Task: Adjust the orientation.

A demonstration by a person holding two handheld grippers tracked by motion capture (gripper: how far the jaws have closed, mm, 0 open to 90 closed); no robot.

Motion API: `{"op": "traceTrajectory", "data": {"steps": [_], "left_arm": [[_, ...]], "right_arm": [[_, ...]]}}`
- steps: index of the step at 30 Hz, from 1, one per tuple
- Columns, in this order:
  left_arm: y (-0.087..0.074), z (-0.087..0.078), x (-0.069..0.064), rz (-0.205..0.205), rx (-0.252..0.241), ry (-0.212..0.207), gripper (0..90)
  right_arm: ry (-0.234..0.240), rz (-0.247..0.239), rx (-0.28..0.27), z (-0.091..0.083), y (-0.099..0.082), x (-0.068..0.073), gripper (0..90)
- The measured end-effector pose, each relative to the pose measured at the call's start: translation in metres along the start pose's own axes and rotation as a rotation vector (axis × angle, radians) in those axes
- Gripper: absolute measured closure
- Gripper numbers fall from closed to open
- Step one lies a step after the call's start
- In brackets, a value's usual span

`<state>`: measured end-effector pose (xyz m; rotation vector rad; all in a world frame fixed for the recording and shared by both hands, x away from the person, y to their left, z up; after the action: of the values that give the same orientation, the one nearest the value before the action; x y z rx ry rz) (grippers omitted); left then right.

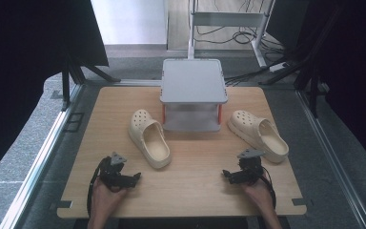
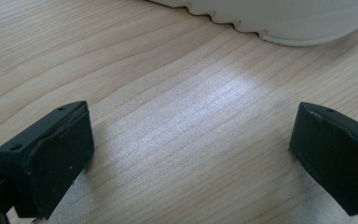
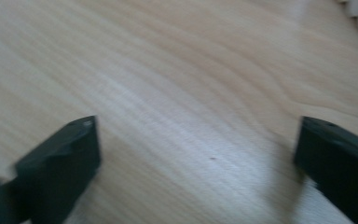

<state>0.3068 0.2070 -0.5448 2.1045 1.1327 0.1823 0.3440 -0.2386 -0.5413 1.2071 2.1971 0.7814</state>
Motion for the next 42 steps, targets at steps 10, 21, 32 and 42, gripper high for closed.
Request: {"op": "traceTrajectory", "data": {"steps": [10, 21, 32, 42], "left_arm": [[0.0, 0.0, 0.0, 0.002, 0.001, 0.0, 0.0], [0.0, 0.0, 0.0, 0.002, 0.002, 0.001, 0.0], [0.0, 0.0, 0.0, 0.002, 0.002, 0.001, 0.0], [0.001, 0.0, 0.0, 0.002, 0.002, 0.001, 0.0]], "right_arm": [[-0.001, 0.002, 0.0, 0.0, 0.0, 0.0, 0.0], [-0.01, 0.01, 0.004, -0.001, 0.0, 0.001, 0.0], [0.001, 0.03, 0.06, -0.004, 0.006, -0.001, 6.5], [0.068, 0.007, 0.06, -0.014, 0.02, 0.001, 12.8]]}}
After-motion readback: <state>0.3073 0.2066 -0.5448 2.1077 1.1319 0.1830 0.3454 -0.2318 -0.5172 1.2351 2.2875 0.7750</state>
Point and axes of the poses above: each handheld gripper's, and its own axes: z roughly forward along the jaws, y roughly out of its top, x roughly to its left, the point moved 3 cm from there along z, roughly forward along the jaws, and after that the axes turned 13 degrees about -y, right-handed, at the moved point
